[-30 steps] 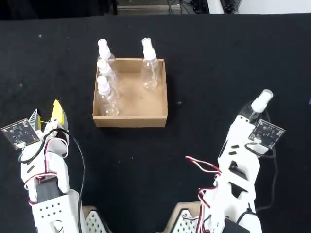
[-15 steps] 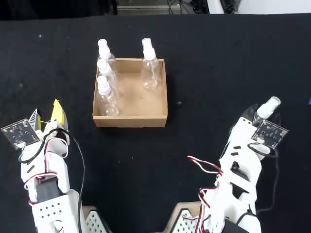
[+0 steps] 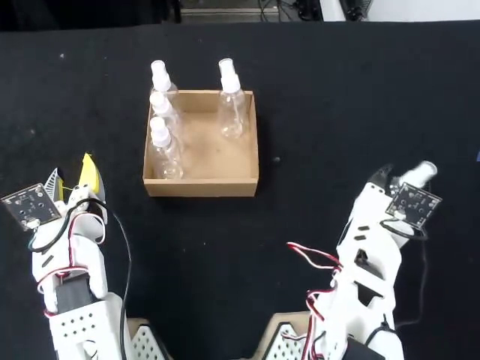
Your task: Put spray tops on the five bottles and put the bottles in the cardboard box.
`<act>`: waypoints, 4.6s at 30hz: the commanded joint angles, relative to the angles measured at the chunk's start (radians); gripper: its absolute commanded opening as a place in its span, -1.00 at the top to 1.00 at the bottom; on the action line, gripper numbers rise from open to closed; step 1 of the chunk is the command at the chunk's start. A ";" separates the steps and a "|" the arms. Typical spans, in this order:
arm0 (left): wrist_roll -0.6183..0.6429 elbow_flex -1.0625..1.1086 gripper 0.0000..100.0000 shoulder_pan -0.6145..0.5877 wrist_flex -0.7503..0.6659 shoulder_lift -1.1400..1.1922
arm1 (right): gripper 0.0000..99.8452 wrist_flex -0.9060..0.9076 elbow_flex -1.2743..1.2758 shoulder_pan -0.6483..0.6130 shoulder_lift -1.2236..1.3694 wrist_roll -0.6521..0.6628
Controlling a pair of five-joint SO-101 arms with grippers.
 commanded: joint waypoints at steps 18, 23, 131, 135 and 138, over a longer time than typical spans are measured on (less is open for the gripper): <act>-0.003 0.022 0.62 0.002 -0.006 -0.015 | 0.50 0.068 -0.001 -0.015 -0.024 0.087; -0.003 0.022 0.62 0.004 -0.006 -0.015 | 0.52 0.064 -0.001 -0.037 -0.024 0.087; -0.063 0.022 0.62 0.004 -0.006 -0.015 | 0.75 0.064 -0.516 -0.922 0.475 -0.054; -0.063 0.022 0.62 0.004 -0.006 -0.015 | 0.74 0.071 -0.510 -0.925 0.475 -0.054; -0.063 0.022 0.62 0.004 -0.006 -0.015 | 0.74 0.071 -0.510 -0.927 0.475 -0.054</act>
